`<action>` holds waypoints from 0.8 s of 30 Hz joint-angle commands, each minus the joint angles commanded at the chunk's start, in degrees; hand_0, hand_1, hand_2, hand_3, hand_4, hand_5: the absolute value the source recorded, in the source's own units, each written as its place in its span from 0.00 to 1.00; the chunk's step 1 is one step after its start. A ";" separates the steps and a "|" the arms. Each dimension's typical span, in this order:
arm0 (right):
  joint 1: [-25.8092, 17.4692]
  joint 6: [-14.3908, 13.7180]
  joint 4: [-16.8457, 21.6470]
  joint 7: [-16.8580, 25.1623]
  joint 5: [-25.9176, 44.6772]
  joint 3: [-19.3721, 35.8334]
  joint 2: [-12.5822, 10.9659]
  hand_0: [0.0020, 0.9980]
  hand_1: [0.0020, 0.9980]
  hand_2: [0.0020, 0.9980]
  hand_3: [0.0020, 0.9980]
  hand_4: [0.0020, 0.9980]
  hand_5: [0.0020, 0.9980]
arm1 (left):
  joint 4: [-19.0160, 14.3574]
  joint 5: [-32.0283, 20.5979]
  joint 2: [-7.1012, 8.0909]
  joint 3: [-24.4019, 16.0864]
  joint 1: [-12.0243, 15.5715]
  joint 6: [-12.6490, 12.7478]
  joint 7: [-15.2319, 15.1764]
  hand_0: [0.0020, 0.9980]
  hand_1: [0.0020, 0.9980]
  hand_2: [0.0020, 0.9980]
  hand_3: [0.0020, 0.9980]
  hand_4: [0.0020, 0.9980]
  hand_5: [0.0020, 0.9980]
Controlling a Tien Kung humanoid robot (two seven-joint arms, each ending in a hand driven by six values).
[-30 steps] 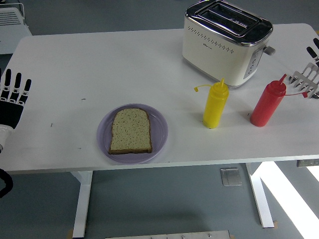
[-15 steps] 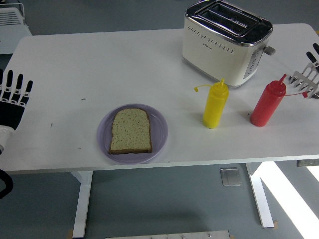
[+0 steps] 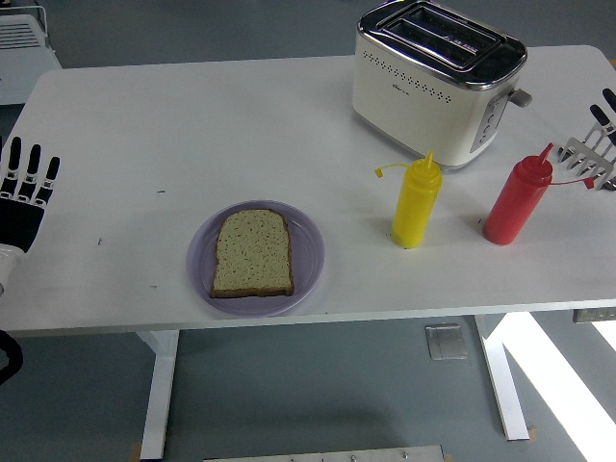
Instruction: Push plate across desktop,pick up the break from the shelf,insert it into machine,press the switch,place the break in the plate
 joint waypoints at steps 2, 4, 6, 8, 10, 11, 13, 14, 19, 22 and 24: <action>0.06 -0.01 0.09 0.00 -0.08 0.14 0.00 0.75 0.68 0.67 0.64 0.69 0.42 | -0.03 -0.01 -0.03 -0.17 -0.04 -0.01 0.01 0.81 0.73 0.67 0.71 0.76 1.00; 0.13 -0.01 0.13 0.00 -0.13 0.24 0.04 0.75 0.68 0.67 0.64 0.69 0.41 | -0.05 -0.02 -0.04 -0.31 -0.03 -0.02 0.01 0.81 0.73 0.67 0.71 0.76 1.00; 0.30 -0.01 0.14 0.00 -0.19 0.24 0.07 0.75 0.68 0.67 0.64 0.69 0.41 | -0.13 -0.05 -0.01 -0.51 -0.09 -0.02 0.00 0.81 0.73 0.67 0.71 0.76 1.00; 0.49 -0.03 0.11 -0.01 -0.28 0.18 0.10 0.75 0.68 0.67 0.64 0.69 0.41 | -0.22 -0.05 -0.02 -0.63 -0.21 0.01 -0.02 0.81 0.73 0.67 0.71 0.76 1.00; 0.73 -0.05 0.06 0.00 -0.43 0.07 0.16 0.75 0.68 0.67 0.64 0.69 0.41 | -0.27 -0.04 -0.10 -0.74 -0.37 0.08 -0.08 0.81 0.73 0.67 0.71 0.76 1.00; 0.83 -0.06 0.05 0.01 -0.48 0.01 0.19 0.75 0.68 0.67 0.64 0.69 0.41 | -0.27 -0.03 -0.15 -0.78 -0.41 0.10 -0.10 0.81 0.73 0.67 0.71 0.76 1.00; 1.06 -0.04 0.01 0.00 -0.57 -0.18 0.21 0.75 0.68 0.67 0.64 0.69 0.41 | -0.26 -0.03 -0.24 -0.89 -0.49 0.14 -0.14 0.81 0.73 0.67 0.71 0.76 1.00; 1.14 -0.03 0.00 -0.01 -0.59 -0.25 0.21 0.75 0.68 0.67 0.64 0.69 0.41 | -0.25 -0.04 -0.26 -0.93 -0.51 0.15 -0.15 0.81 0.73 0.67 0.71 0.76 1.00; 1.46 -0.03 -0.13 0.00 -0.67 -0.65 0.25 0.75 0.68 0.67 0.64 0.69 0.42 | -0.30 0.04 -0.45 -1.53 -0.59 0.17 -0.15 0.81 0.73 0.67 0.71 0.76 1.00; 1.51 -0.23 -0.12 0.31 -1.07 -0.79 0.31 0.75 0.68 0.67 0.65 0.69 0.42 | -0.31 0.14 -0.65 -2.03 -0.52 0.19 -0.15 0.81 0.73 0.67 0.71 0.76 1.00; 1.48 -0.43 -0.08 0.61 -1.47 -0.80 0.37 0.75 0.68 0.67 0.65 0.69 0.42 | -0.33 0.17 -0.76 -2.39 -0.43 0.19 -0.15 0.81 0.73 0.67 0.71 0.76 1.00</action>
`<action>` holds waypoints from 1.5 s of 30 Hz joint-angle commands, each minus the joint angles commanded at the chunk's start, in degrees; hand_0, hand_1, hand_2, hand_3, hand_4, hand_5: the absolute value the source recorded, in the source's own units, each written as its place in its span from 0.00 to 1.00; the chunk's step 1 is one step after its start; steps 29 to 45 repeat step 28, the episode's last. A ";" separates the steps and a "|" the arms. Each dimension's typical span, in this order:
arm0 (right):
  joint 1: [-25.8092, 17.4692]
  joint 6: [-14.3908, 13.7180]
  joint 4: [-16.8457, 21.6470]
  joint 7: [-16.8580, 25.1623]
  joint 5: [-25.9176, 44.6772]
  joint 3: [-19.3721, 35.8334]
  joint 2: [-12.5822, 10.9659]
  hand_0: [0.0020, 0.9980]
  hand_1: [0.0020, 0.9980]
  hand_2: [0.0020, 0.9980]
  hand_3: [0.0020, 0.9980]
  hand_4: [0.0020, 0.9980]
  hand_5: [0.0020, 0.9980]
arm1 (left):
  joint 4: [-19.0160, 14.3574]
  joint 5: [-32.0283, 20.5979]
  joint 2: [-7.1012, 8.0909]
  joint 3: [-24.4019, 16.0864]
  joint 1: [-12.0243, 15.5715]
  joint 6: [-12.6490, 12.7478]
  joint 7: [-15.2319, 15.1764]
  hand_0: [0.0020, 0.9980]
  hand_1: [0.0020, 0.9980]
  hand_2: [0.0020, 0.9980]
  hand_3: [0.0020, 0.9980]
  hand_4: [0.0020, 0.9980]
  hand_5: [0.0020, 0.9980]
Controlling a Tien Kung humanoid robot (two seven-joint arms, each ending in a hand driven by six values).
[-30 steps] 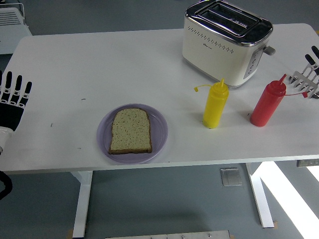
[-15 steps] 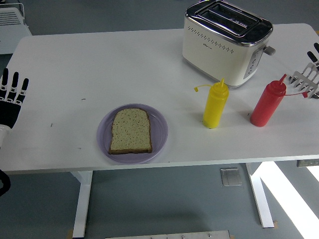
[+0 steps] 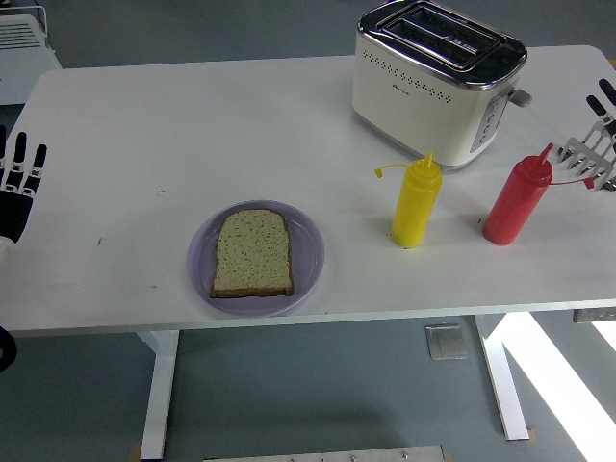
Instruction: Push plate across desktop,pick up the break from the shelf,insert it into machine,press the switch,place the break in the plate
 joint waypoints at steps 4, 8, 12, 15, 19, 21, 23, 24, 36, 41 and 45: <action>-0.13 -0.09 0.11 0.15 -0.36 0.35 0.15 0.75 0.68 0.67 0.66 0.69 0.41 | -0.02 -0.06 -0.04 -0.33 0.05 0.00 0.01 0.81 0.72 0.67 0.71 0.76 1.00; -0.28 -0.08 0.16 0.14 -0.44 0.73 0.41 0.75 0.68 0.67 0.66 0.69 0.41 | -0.04 -0.17 -0.07 -0.34 -0.04 -0.01 0.06 0.81 0.72 0.67 0.71 0.76 1.00; -0.45 -0.05 0.24 0.10 -0.49 1.06 0.70 0.75 0.68 0.67 0.65 0.69 0.41 | -0.04 -0.20 -0.10 -0.23 -0.26 -0.03 0.13 0.81 0.72 0.67 0.71 0.74 1.00; -0.67 -0.04 0.29 0.09 -0.51 1.32 0.90 0.75 0.68 0.67 0.65 0.69 0.41 | -0.02 -0.21 -0.16 -0.37 -0.30 -0.05 0.15 0.81 0.72 0.67 0.70 0.73 1.00; -0.86 -0.05 0.30 0.10 -0.45 1.63 1.08 0.75 0.68 0.67 0.65 0.69 0.41 | 0.05 -0.18 -0.22 -0.64 -0.33 -0.05 0.16 0.81 0.72 0.67 0.70 0.73 1.00; -0.91 -0.05 0.28 0.11 -0.42 1.75 1.12 0.75 0.68 0.67 0.65 0.69 0.41 | 0.12 -0.17 -0.24 -0.71 -0.39 -0.05 0.17 0.81 0.72 0.67 0.71 0.73 1.00; -0.94 -0.05 0.29 0.11 -0.42 1.87 1.17 0.75 0.68 0.67 0.65 0.69 0.41 | 0.21 -0.16 -0.29 -0.74 -0.46 -0.05 0.18 0.81 0.72 0.67 0.71 0.73 1.00; -0.95 -0.05 0.30 0.11 -0.42 1.93 1.20 0.75 0.68 0.67 0.65 0.69 0.41 | 0.25 -0.16 -0.32 -0.74 -0.48 -0.05 0.19 0.81 0.72 0.67 0.71 0.73 1.00; -1.01 -0.04 0.36 0.08 -0.41 2.09 1.26 0.75 0.68 0.67 0.65 0.69 0.41 | 0.30 -0.22 -0.37 -0.67 -0.53 -0.04 0.21 0.81 0.72 0.67 0.71 0.73 1.00; -1.01 -0.04 0.36 0.08 -0.41 2.09 1.26 0.75 0.68 0.67 0.65 0.69 0.41 | 0.30 -0.22 -0.37 -0.67 -0.53 -0.04 0.21 0.81 0.72 0.67 0.71 0.73 1.00; -1.01 -0.04 0.36 0.08 -0.41 2.09 1.26 0.75 0.68 0.67 0.65 0.69 0.41 | 0.30 -0.22 -0.37 -0.67 -0.53 -0.04 0.21 0.81 0.72 0.67 0.71 0.73 1.00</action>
